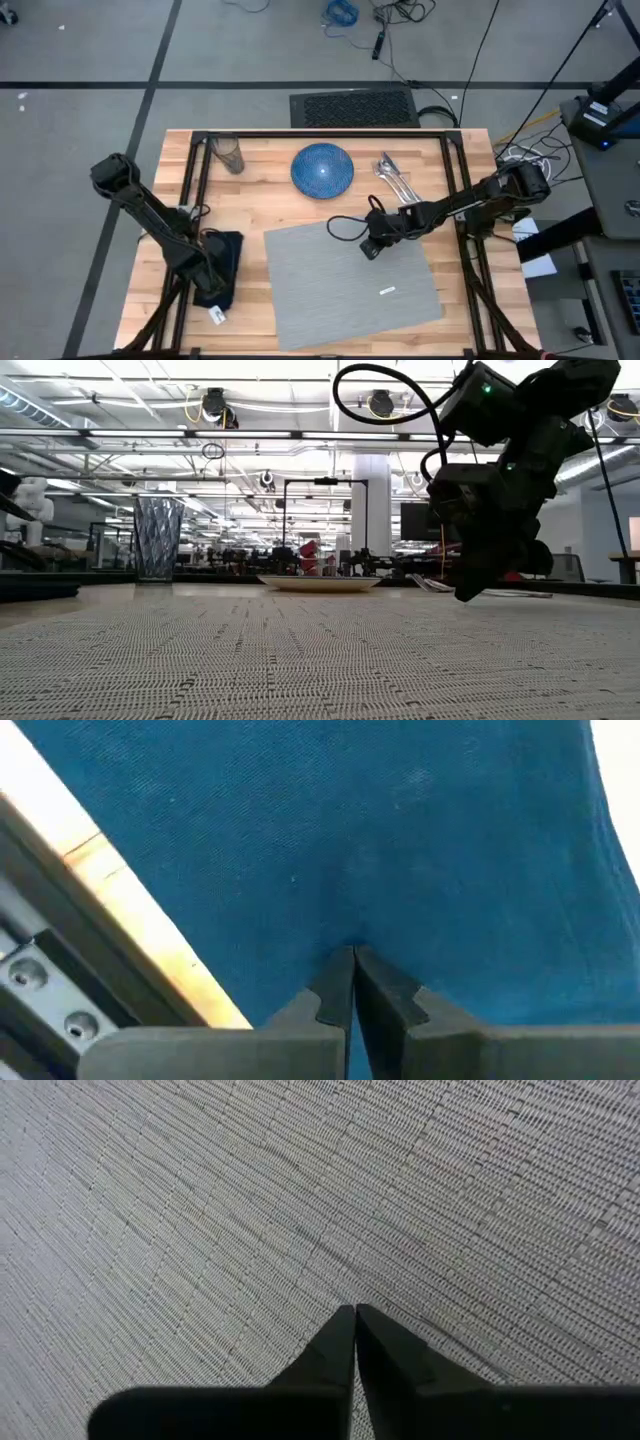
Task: Set table place
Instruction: Fold the blue table napkin, then put the silver fork on the blue table napkin
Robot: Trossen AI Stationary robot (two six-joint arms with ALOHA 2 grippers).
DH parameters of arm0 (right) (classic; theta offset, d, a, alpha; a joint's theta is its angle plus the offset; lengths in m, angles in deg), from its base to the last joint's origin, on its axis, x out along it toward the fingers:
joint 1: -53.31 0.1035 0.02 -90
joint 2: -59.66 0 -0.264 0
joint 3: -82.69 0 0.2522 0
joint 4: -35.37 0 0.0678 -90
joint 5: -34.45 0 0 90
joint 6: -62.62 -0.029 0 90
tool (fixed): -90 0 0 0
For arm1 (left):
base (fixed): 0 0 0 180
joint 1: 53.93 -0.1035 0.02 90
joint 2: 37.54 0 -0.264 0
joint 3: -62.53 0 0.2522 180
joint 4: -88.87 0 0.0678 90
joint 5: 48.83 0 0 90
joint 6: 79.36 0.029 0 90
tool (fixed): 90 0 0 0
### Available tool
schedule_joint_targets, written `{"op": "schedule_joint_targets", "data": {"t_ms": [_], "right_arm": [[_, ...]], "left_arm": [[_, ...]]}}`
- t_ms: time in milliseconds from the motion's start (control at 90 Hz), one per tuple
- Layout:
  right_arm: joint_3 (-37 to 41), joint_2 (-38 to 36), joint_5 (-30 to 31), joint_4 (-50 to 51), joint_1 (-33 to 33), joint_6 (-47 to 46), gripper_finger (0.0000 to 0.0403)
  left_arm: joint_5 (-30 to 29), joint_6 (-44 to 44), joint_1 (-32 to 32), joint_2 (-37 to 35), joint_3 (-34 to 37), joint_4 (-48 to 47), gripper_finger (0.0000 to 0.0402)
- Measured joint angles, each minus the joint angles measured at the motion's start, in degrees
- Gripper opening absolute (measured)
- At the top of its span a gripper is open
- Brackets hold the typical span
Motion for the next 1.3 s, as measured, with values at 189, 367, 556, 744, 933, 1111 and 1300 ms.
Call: {"op": "schedule_joint_targets", "data": {"t_ms": [189,367,556,744,933,1111,1300], "right_arm": [[0.0,-2.3,0.5,-1.0,-0.1,0.6,0.0000],[0.0,-8.4,4.8,1.4,-1.3,1.5,0.0000],[-0.1,-14.9,8.6,12.0,-5.7,3.0,0.0012],[-0.1,-18.0,9.0,15.4,-12.5,4.4,0.0059],[-0.1,-17.8,8.8,14.7,-20.9,3.3,0.0105],[-0.9,-17.6,6.6,13.7,-29.1,12.0,0.0114],[-2.5,-15.5,0.5,17.3,-36.8,16.7,0.0094]], "left_arm": [[-6.0,-0.2,0.1,-0.9,-1.1,0.8,0.0000],[-8.9,-1.7,0.1,-1.5,-2.1,0.7,0.0000],[-14.3,-3.1,0.0,-3.3,-2.5,1.3,0.0000],[-28.9,-3.1,-2.0,-6.4,-4.2,2.8,0.0000],[-40.6,4.5,-7.7,-9.1,-6.3,5.3,0.0000],[-41.4,25.1,-14.8,-9.9,-7.1,18.8,0.0000],[-41.4,37.5,-20.0,-9.9,-7.1,26.9,0.0000]]}}
